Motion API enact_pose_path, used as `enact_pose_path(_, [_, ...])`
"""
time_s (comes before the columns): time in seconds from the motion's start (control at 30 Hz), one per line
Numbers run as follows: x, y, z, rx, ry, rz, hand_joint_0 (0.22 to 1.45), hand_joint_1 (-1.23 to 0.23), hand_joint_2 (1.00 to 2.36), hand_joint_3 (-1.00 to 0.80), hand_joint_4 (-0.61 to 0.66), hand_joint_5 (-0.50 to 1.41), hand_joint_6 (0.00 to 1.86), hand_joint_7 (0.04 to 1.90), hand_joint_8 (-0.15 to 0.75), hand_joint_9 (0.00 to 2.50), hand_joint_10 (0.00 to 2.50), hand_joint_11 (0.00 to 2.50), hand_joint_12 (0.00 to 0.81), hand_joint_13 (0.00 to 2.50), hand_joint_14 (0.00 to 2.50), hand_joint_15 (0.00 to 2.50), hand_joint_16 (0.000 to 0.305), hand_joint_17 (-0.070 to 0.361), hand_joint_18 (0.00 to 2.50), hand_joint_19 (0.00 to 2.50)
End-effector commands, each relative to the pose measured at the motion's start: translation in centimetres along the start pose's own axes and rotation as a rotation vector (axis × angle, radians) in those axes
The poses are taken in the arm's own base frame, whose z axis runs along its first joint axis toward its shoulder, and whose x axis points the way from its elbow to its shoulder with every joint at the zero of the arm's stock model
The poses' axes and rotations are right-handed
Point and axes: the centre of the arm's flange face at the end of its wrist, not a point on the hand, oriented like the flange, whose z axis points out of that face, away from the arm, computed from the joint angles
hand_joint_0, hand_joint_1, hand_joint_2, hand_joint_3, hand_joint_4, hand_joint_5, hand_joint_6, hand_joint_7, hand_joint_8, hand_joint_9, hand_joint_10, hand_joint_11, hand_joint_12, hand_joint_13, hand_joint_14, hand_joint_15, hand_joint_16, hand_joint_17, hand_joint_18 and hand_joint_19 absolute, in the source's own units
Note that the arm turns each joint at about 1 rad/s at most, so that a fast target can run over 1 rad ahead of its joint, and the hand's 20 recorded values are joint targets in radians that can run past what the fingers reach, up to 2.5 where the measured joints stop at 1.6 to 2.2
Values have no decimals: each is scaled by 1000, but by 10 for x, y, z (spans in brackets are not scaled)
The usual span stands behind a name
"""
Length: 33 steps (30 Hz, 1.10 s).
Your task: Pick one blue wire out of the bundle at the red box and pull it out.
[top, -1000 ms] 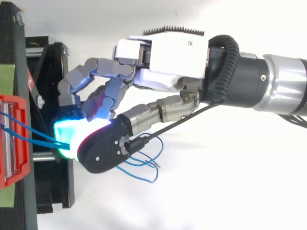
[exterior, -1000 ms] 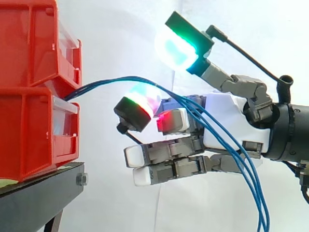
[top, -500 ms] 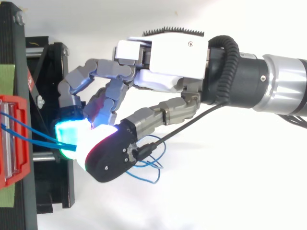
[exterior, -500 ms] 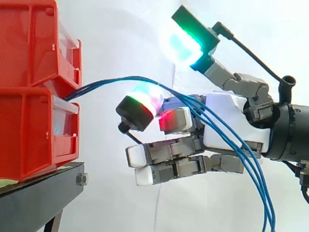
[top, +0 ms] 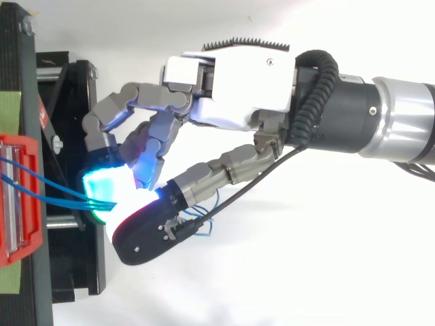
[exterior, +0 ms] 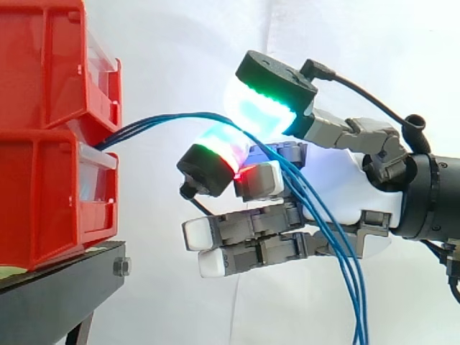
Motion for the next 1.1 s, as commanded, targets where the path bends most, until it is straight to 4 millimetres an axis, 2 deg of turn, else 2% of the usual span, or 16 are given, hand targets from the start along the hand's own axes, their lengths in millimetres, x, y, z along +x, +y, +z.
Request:
enact_pose_path(0.0, [0,0,0,-1,0,0,629,-848,1015,-174,36,-143,913,1118,252,1167,26,892,370,754,20,498,54,122,541,449])
enact_pose_path(0.13, [0,0,0,2,0,0,609,-826,1012,-199,26,-129,889,1136,244,1201,26,787,370,769,18,478,57,127,558,447])
enact_pose_path(0.17, [0,0,0,2,0,1,602,-831,1011,-167,-43,-117,868,1199,211,1155,21,572,373,753,17,407,58,132,578,427])
enact_pose_path(0.2, [0,0,0,1,0,0,603,-833,1010,-162,-56,-116,866,1196,208,1151,19,530,373,736,14,387,59,133,583,421])
enact_pose_path(0.23, [0,0,0,2,0,0,604,-853,1004,-130,-105,-108,859,1180,182,1077,11,329,369,693,10,289,62,139,611,382])
enact_pose_path(0.3, [0,0,0,-1,0,0,543,-808,1168,-158,-128,-89,767,1175,166,1074,5,154,379,646,7,211,65,146,594,348])
enact_pose_path(0.33, [0,0,0,-1,-3,0,521,-777,1220,-158,-124,-84,763,1074,162,1080,4,147,383,641,7,200,66,147,590,341])
enact_pose_path(0.37, [0,1,0,-2,0,0,515,-765,1222,-129,-152,-64,704,1220,168,1175,7,221,385,639,8,216,66,148,583,343])
enact_pose_path(0.43, [0,0,0,-2,0,0,511,-766,1243,-128,-187,-63,705,1255,178,1218,11,340,391,653,9,256,66,148,581,345])
enact_pose_path(0.47, [1,1,0,-4,1,-1,543,-784,1174,-115,-176,-85,759,1124,184,1169,12,391,392,642,10,269,63,143,551,350])
enact_pose_path(0.53, [0,0,0,-2,1,0,566,-809,1124,-74,-96,-123,819,1049,195,1083,15,455,402,613,10,291,63,141,523,355])
enact_pose_path(0.57, [0,1,0,-2,1,-1,605,-834,1035,-28,-59,-142,846,1044,196,1055,17,509,397,597,11,301,61,137,504,354])
enact_pose_path(0.67, [0,0,0,-2,1,0,644,-868,1003,-10,-23,-161,871,1098,210,1025,19,601,390,583,12,321,58,131,483,363])
enact_pose_path(0.77, [0,0,0,-2,0,-1,668,-884,1009,-44,-16,-171,892,1040,218,1012,19,666,376,572,13,334,55,124,470,369])
enact_pose_path(0.87, [1,1,1,-4,1,-1,756,-906,1019,-164,-54,-194,896,1019,203,981,25,761,357,546,13,331,50,112,428,380])
enact_pose_path(1.07, [1,0,0,2,3,-3,788,-901,1014,-273,-19,-201,903,945,202,1004,25,870,353,538,13,335,49,110,428,392])
